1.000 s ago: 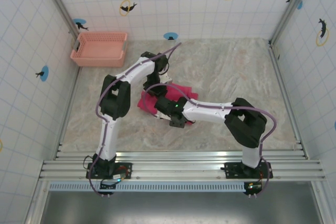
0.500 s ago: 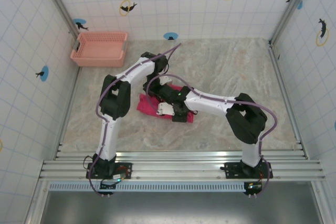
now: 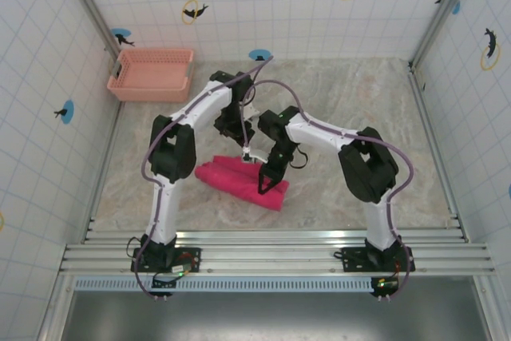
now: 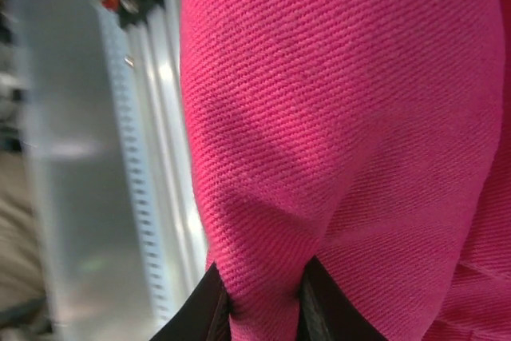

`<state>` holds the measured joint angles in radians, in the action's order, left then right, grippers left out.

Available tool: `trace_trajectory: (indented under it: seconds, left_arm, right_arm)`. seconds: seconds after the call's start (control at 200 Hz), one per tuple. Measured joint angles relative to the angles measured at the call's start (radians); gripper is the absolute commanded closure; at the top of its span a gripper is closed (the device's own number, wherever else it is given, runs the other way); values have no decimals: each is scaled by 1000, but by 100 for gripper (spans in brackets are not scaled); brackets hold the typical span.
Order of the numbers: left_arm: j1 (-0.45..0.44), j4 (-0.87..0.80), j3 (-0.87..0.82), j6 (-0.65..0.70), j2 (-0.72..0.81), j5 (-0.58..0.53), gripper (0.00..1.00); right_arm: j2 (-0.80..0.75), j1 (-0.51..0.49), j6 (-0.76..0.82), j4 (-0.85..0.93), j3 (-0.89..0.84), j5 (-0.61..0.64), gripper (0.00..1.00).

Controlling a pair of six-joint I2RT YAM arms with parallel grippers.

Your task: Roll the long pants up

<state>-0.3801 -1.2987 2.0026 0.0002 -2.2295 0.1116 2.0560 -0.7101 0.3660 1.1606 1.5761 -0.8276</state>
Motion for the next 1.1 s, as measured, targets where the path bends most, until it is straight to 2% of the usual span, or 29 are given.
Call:
trace_trajectory:
  seconds: [0.105, 0.24, 0.26, 0.275, 0.305, 0.42, 0.776, 1.096]
  left_arm:
    - [2, -6, 13, 0, 48, -35, 18]
    - [2, -13, -18, -5, 117, -81, 17]
    - [2, -15, -32, -6, 132, -87, 16]
    - [2, -15, -42, -10, 142, -93, 10]
    - [2, -18, -63, -16, 162, -101, 4]
    - [2, -34, -147, -80, 235, -109, 3]
    - [5, 75, -528, -381, 399, 88, 3]
    - [19, 254, -648, -571, 423, 181, 2]
  right_arm:
    - [90, 68, -34, 47, 55, -167, 93]
    - [164, 122, -79, 72, 110, -275, 93]
    - [172, 127, -84, 74, 118, -286, 93]
    - [178, 132, -90, 77, 123, -293, 93]
    - [190, 141, -97, 80, 133, -306, 93]
    - [236, 169, -115, 90, 150, -352, 93]
    - [349, 238, -127, 124, 172, -455, 95]
    - [406, 262, -128, 141, 182, -502, 96]
